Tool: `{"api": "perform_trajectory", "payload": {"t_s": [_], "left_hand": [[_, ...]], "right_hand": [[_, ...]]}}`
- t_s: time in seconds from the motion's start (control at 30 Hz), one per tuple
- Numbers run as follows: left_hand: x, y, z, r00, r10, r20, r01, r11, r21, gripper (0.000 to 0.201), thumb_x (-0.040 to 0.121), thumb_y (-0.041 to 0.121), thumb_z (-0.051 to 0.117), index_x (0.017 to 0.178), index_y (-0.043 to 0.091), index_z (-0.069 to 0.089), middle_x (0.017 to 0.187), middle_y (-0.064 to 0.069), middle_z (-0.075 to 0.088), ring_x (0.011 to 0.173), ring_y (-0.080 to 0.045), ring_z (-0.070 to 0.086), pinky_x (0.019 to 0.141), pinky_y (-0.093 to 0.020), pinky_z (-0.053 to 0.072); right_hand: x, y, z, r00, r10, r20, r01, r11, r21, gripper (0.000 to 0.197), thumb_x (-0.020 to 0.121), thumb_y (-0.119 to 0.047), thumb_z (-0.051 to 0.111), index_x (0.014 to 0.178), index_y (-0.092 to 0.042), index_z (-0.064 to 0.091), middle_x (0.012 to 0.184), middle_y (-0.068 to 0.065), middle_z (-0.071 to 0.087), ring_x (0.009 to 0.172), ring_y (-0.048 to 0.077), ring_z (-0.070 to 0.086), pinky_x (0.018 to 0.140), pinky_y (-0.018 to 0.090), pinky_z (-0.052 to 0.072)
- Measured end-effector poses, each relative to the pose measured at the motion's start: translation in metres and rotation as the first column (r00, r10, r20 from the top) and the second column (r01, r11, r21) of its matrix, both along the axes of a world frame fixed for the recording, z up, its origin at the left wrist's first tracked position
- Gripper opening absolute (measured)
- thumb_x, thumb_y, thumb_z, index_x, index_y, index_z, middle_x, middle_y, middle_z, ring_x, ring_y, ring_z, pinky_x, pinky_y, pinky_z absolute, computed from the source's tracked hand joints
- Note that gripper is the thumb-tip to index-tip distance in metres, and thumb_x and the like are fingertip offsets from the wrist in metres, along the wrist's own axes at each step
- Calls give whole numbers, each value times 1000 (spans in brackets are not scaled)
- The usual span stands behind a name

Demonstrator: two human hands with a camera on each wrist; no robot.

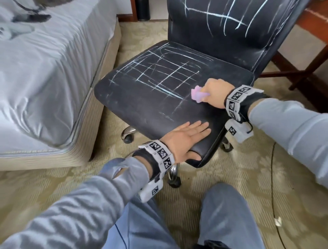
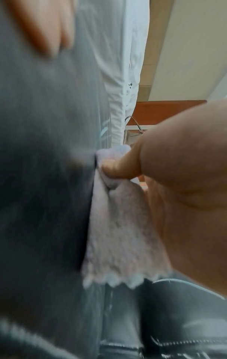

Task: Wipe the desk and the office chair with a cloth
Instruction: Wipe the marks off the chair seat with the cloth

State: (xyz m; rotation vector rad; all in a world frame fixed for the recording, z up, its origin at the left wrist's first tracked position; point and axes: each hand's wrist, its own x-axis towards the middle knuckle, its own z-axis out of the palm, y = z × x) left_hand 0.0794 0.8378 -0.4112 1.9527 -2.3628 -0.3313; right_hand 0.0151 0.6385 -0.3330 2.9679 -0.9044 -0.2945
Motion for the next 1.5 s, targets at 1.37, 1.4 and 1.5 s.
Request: {"api": "perform_trajectory", "payload": {"t_s": [1.37, 1.4, 1.5], "left_hand": [[1, -4, -21, 931, -64, 359, 67, 998, 4, 116, 76, 32, 65, 159, 14, -14, 166, -2, -19, 153, -17, -17, 124, -39, -12], [0, -6, -20, 922, -64, 381, 67, 998, 6, 116, 78, 34, 64, 158, 14, -17, 166, -2, -23, 153, -18, -19, 124, -40, -12], [-4, -8, -16, 916, -78, 394, 74, 997, 26, 117, 79, 35, 65, 157, 13, -20, 164, -3, -26, 153, -19, -21, 124, -40, -12]], "right_hand": [[-58, 35, -16, 961, -120, 248, 38, 949, 312, 15, 73, -25, 68, 61, -29, 59, 64, -9, 57, 75, 25, 60, 68, 26, 40], [-61, 31, -13, 956, -143, 255, 60, 950, 307, 13, 72, -24, 70, 63, -27, 61, 64, -8, 58, 75, 26, 60, 67, 25, 39], [-65, 29, -10, 941, -193, 280, 107, 949, 295, 7, 70, -22, 65, 63, -25, 66, 63, -10, 59, 72, 23, 58, 65, 24, 39]]}}
